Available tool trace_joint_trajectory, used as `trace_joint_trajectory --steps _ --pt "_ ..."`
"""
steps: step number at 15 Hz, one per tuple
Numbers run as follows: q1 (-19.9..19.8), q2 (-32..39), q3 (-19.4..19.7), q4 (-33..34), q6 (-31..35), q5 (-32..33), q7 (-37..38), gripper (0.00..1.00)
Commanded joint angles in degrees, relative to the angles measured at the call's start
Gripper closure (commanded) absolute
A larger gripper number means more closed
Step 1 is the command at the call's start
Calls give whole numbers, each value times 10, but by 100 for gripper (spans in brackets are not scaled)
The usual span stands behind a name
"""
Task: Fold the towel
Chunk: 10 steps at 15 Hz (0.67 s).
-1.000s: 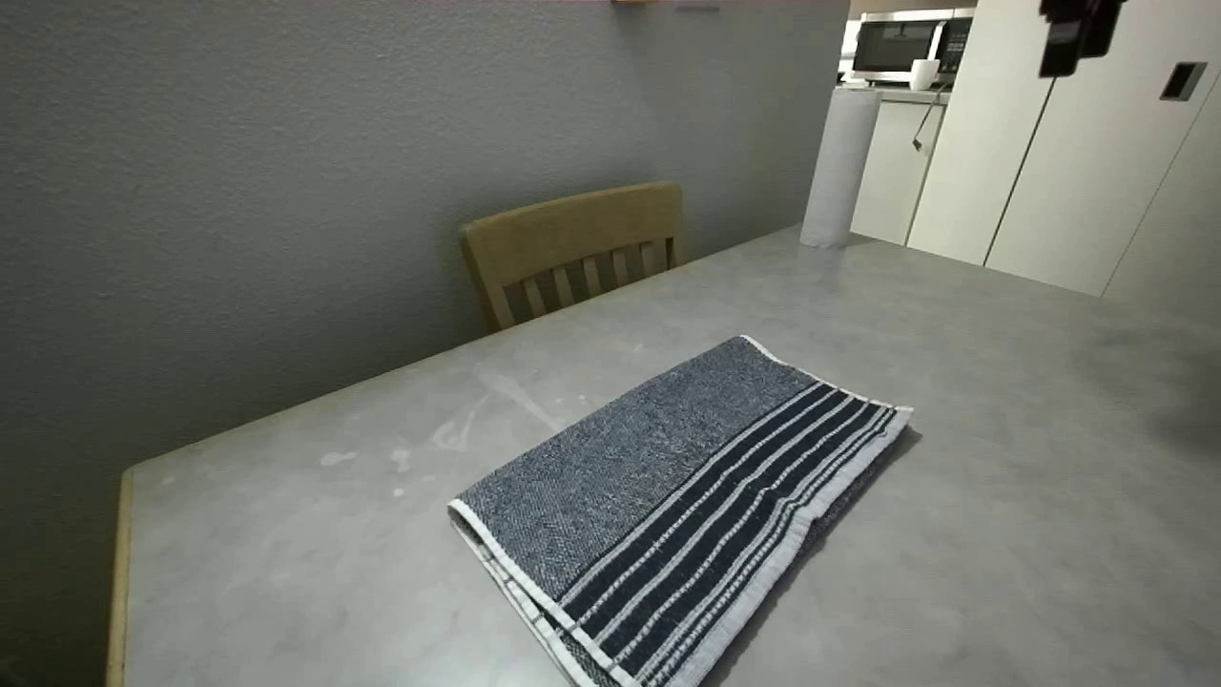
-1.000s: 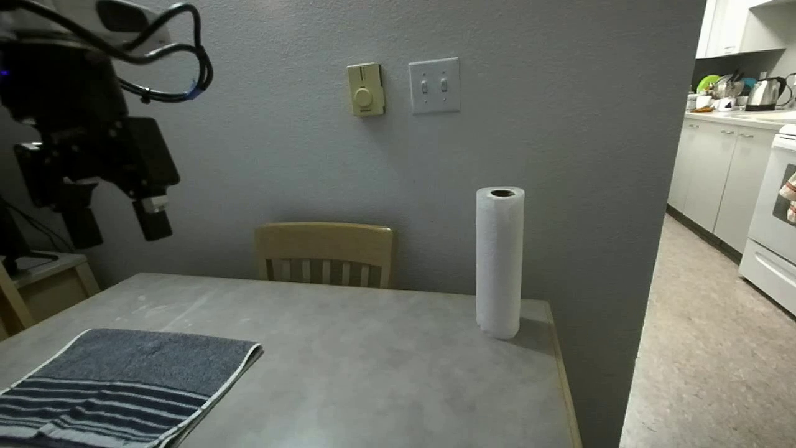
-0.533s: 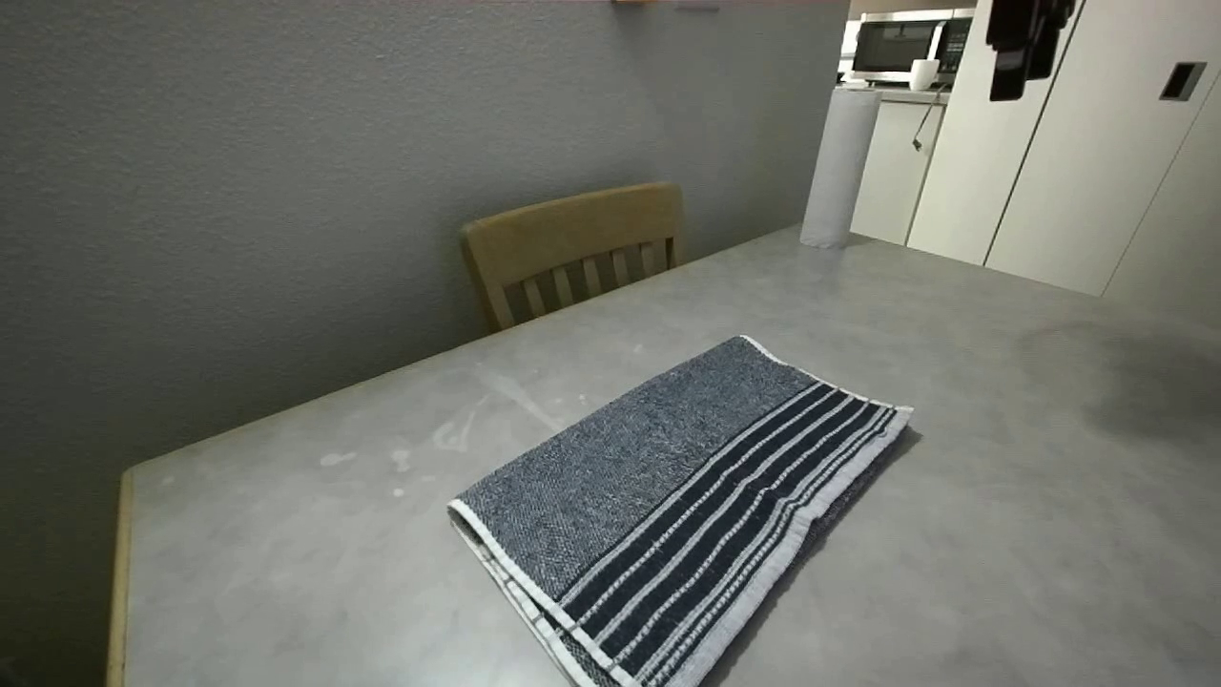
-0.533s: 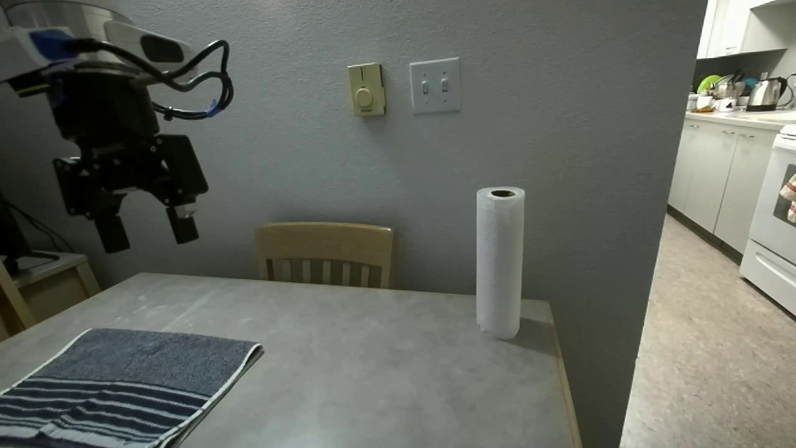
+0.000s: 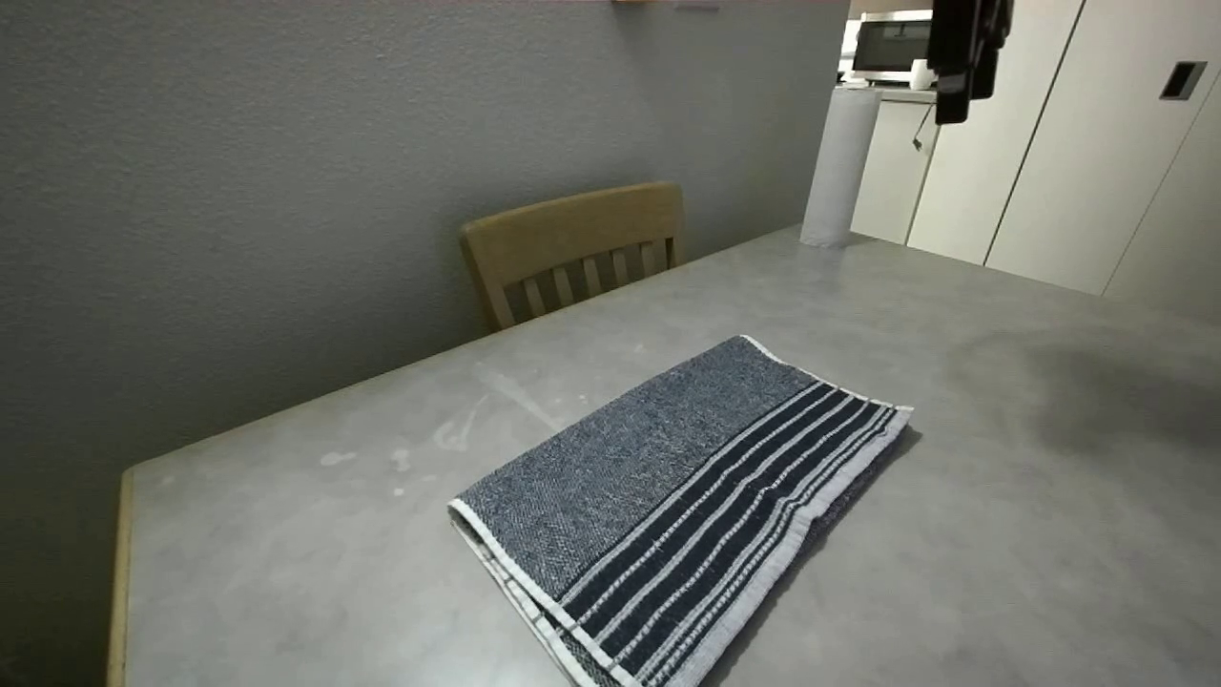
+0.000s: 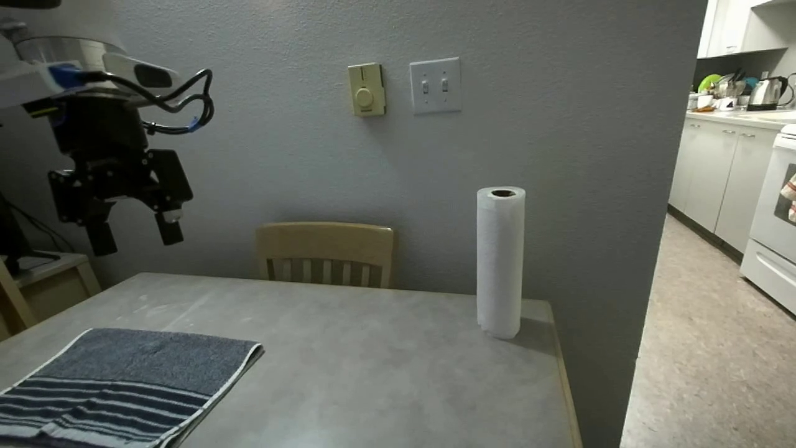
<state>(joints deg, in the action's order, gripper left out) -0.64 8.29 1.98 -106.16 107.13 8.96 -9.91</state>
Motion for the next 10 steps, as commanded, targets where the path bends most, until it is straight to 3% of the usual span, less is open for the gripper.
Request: trace_joint_trajectory --steps 1,4,5,10 --pt "13 67 -17 74 -39 9 3 0" --pt "22 110 -28 116 -45 12 -16 0" --pt "20 76 -25 72 -22 4 1 0" --pt "21 108 -29 101 -29 2 -6 0"
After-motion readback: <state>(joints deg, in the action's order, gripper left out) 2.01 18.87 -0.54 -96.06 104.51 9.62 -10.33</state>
